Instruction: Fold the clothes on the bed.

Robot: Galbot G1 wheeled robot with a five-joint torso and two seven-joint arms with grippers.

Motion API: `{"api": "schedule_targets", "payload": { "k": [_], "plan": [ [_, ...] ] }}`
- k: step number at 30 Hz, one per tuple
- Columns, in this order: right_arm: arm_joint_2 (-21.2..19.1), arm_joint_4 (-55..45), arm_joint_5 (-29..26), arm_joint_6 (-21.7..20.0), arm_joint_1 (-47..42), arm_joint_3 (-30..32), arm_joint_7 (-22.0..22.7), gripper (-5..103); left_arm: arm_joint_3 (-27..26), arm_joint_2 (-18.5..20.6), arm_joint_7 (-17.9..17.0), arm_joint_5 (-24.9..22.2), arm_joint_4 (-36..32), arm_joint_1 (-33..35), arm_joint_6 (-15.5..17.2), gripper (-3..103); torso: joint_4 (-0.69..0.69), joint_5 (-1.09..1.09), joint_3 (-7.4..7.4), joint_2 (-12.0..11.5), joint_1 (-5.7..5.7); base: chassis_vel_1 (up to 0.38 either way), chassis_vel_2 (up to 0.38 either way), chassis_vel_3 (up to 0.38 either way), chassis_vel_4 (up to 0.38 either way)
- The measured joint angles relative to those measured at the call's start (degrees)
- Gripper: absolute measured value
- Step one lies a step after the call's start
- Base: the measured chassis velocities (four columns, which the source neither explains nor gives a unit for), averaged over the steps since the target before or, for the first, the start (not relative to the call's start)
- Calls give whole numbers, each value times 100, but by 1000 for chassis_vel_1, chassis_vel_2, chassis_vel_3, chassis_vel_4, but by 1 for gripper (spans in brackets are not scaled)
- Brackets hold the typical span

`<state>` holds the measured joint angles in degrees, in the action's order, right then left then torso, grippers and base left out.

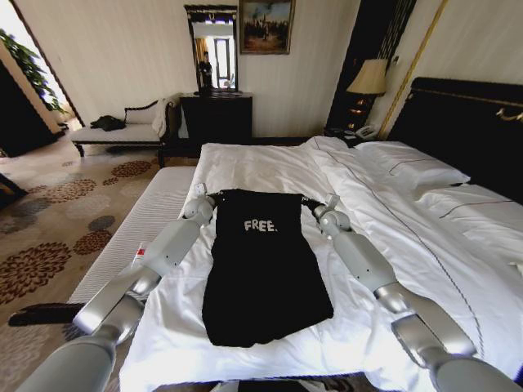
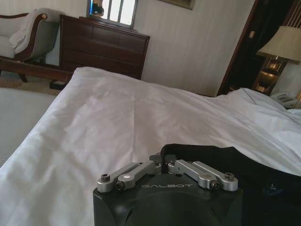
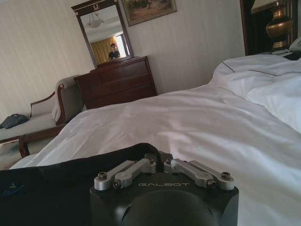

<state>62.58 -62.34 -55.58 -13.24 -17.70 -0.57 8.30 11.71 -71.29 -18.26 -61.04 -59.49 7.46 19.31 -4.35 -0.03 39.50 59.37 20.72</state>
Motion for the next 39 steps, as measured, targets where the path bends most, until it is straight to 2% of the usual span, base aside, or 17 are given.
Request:
{"api": "schedule_targets", "payload": {
  "k": [9, 15, 18, 21, 30, 33, 34, 39],
  "plan": [
    [322, 821, 118, 199, 668, -258, -53, 2, 272, -719, 233, 302, 1451, -997, -105, 1, 2, 0, 1, 0, 1, 0, 0, 0, 0],
    [362, 941, 182, 287, 691, -276, -90, 2, 300, -1020, 327, 525, 1861, -1176, -194, 1, 1, 0, 0, 0, 1, 0, 0, 0, 0],
    [382, 1024, 204, 346, 742, -275, -101, 2, 222, -1239, 433, 772, 2283, -1327, -279, 1, 0, 1, 0, 0, 1, 0, 0, 0, 0],
    [378, 1042, 209, 357, 791, -262, -98, 2, 215, -1270, 467, 805, 2372, -1378, -288, 1, 1, 1, 0, 0, 1, 0, 0, 0, 0],
    [255, 1086, 244, 509, 848, -372, -103, 2, 243, -1060, 320, 792, 1837, -986, -289, 1, 3, -1, 0, 0, -1, 0, 0, 0, 0],
    [148, 825, 269, 582, 641, -258, -34, 2, 226, -807, 137, 699, 1105, -594, -289, 1, 3, 0, 0, 0, 0, 0, 0, 0, 0],
    [148, 825, 269, 582, 641, -258, -34, 2, 226, -807, 137, 699, 1105, -594, -289, 1, 3, 0, 0, 0, 0, 0, 0, 0, 0],
    [-223, -201, 480, 675, -349, 143, 111, 2, 70, -282, -244, 592, -281, 205, -300, 1, 0, 0, -1, 1, -2, 0, 0, 0, 0]
  ]
}}
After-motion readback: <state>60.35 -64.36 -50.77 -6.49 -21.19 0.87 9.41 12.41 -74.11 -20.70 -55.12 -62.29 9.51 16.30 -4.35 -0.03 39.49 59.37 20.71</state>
